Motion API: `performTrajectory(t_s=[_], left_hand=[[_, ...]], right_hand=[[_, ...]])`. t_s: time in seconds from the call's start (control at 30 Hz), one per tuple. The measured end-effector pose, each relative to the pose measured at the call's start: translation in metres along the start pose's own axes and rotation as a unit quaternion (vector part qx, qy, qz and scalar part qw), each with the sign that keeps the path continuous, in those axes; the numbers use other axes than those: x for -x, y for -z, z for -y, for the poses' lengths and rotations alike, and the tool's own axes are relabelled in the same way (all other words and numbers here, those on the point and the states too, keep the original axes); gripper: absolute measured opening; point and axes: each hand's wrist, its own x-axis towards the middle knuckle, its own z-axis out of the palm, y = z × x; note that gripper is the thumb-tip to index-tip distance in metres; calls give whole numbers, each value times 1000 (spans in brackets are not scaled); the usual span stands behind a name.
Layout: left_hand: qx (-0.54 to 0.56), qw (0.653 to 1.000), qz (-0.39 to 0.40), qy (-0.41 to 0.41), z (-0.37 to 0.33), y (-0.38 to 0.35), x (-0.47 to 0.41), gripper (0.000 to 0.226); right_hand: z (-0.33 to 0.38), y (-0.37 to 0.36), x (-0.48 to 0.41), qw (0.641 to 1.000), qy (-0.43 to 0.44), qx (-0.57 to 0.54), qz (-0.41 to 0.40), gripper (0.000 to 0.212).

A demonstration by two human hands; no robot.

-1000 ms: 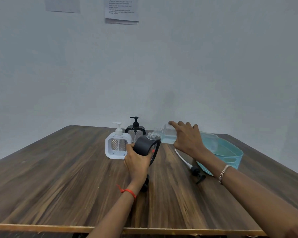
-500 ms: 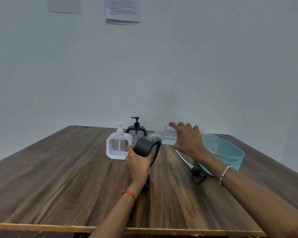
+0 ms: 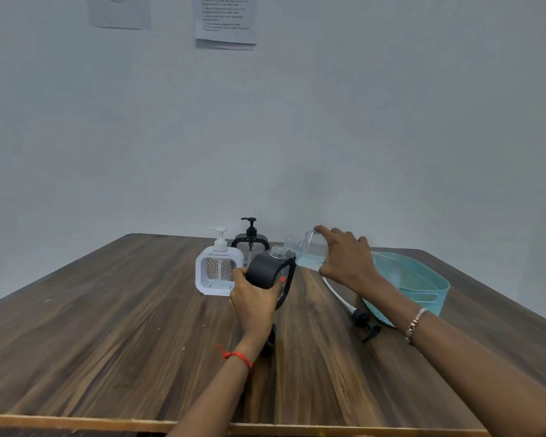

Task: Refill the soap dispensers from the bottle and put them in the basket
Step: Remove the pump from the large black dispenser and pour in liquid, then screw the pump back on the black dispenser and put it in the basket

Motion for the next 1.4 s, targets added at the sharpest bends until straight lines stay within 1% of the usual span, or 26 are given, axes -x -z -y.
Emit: performTrajectory(t_s=[0.07, 0.17, 0.23, 0.3, 0.37, 0.47, 0.57, 0.7, 0.83, 0.9, 0.97, 1.0, 1.1, 1.13, 1.17, 1.2, 1.23, 1.27, 1.3, 1.33, 1.37, 1.4], left_hand=[[1, 1000, 2, 10, 0, 0, -1, 57], [18, 999, 5, 38, 0, 3, -5, 55], [41, 998, 13, 55, 1, 5, -8, 55], [59, 996, 27, 67, 3, 7, -12, 55], [80, 993, 43, 79, 6, 9, -17, 54], [133, 984, 69, 95, 12, 12, -25, 52], [168, 976, 95, 97, 17, 15, -33, 47], [192, 971, 107, 97, 21, 20, -41, 42], [209, 965, 123, 96, 24, 23, -46, 37], [221, 961, 134, 99, 26, 24, -48, 36], [238, 954, 146, 105, 28, 23, -48, 36], [245, 951, 151, 109, 28, 23, -48, 36], [269, 942, 163, 120, 27, 23, -48, 34], [276, 938, 167, 123, 28, 24, -49, 33], [282, 936, 171, 126, 29, 24, -49, 33], [286, 933, 174, 129, 30, 26, -50, 33], [292, 931, 176, 130, 30, 27, -51, 33], [297, 929, 177, 130, 31, 29, -53, 32], [299, 929, 176, 130, 31, 31, -55, 31], [297, 930, 175, 129, 31, 33, -56, 30], [295, 931, 174, 128, 30, 34, -58, 29], [296, 931, 172, 126, 30, 36, -60, 29]], right_hand=[[0, 0, 1, 999, -15, -33, 2, 69], [-2, -1, 1, 992, -44, -121, 12, 70], [-4, -3, 1, 981, -61, -182, 14, 72], [-8, -7, 0, 963, -80, -257, 7, 70], [-12, -12, -1, 930, -113, -349, -1, 65], [-21, -21, 0, 857, -167, -488, 7, 56], [-27, -32, 3, 810, -180, -558, 19, 55], [-32, -47, 5, 738, -187, -648, 18, 50], [-38, -60, 3, 693, -165, -701, 29, 42], [-44, -66, 1, 672, -157, -722, 42, 49], [-51, -70, -3, 664, -147, -730, 67, 64], [-56, -70, -5, 668, -137, -726, 87, 72], [-64, -63, -13, 713, -113, -674, 154, 102], [-63, -60, -14, 734, -125, -651, 148, 112], [-59, -56, -12, 764, -140, -622, 101, 114], [-54, -51, -8, 797, -149, -585, 16, 107], [-46, -46, -2, 822, -135, -549, -76, 91], [-36, -42, 6, 842, -98, -510, -148, 71], [-26, -40, 15, 864, -43, -465, -186, 52], [-15, -39, 25, 892, 25, -408, -193, 38], [-4, -38, 36, 917, 106, -339, -182, 29], [6, -39, 45, 932, 193, -255, -167, 27]])
